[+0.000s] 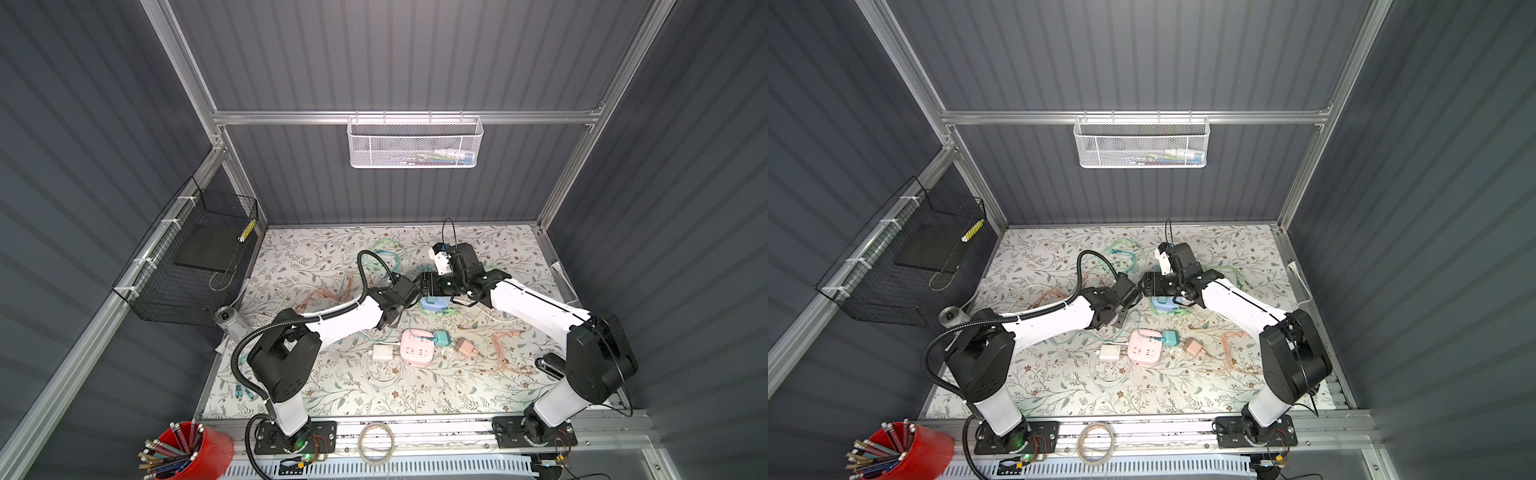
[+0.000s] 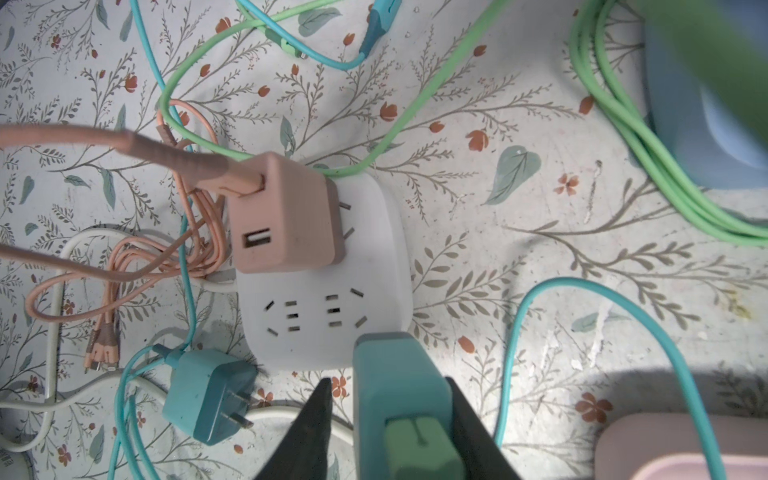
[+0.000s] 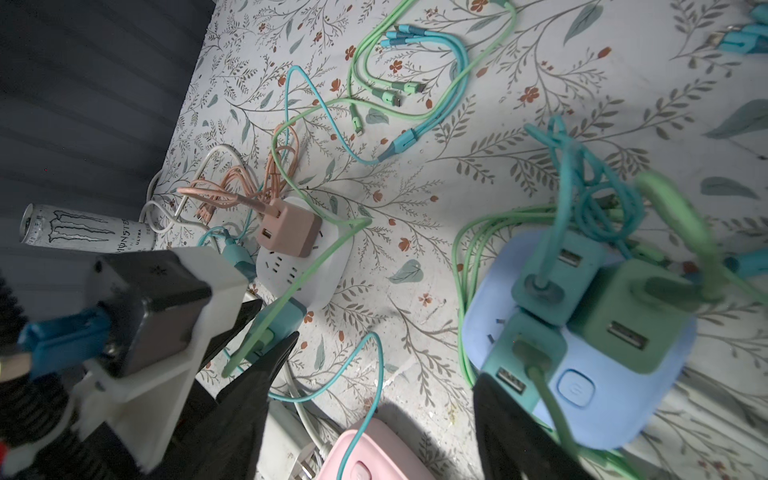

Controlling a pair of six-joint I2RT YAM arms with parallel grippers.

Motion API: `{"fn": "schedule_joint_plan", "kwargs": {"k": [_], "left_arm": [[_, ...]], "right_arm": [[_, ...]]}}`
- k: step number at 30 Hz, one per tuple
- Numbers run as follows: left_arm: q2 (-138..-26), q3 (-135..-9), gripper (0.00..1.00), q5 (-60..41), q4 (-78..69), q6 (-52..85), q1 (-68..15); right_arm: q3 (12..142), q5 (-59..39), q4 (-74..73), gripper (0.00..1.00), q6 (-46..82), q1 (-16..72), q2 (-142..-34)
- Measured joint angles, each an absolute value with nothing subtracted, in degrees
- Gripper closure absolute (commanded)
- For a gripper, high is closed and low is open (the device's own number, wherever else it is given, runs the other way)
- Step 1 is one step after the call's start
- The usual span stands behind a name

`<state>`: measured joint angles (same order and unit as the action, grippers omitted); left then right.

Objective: Pull the plug off the socket
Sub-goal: 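Lower the teal charger onto the table and open the left gripper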

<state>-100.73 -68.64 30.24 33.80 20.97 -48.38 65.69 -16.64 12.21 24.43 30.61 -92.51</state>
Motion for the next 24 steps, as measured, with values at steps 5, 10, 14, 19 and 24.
{"fn": "schedule_joint_plan", "kwargs": {"k": [5,10,14,19,24], "left_arm": [[-101.7,-68.6,0.54,30.0,34.0,20.5,-49.3],[-101.8,-69.8,0.52,29.3,34.9,20.4,-50.4],[-101.9,-70.1,0.47,28.4,35.0,20.7,-50.6],[-101.9,-70.1,0.37,28.3,36.0,21.6,-50.9],[-101.5,-70.0,0.21,28.7,36.0,23.0,-50.9]], "right_arm": [[65.3,-16.6,12.5,0.22,24.2,30.0,-92.5],[65.2,-16.6,13.0,0.22,24.1,29.5,-92.5],[64.9,-16.5,13.1,0.22,24.0,29.3,-92.5],[64.6,-16.4,13.4,0.22,24.0,28.9,-92.5],[64.6,-16.7,13.3,0.27,24.0,28.9,-92.5]]}}
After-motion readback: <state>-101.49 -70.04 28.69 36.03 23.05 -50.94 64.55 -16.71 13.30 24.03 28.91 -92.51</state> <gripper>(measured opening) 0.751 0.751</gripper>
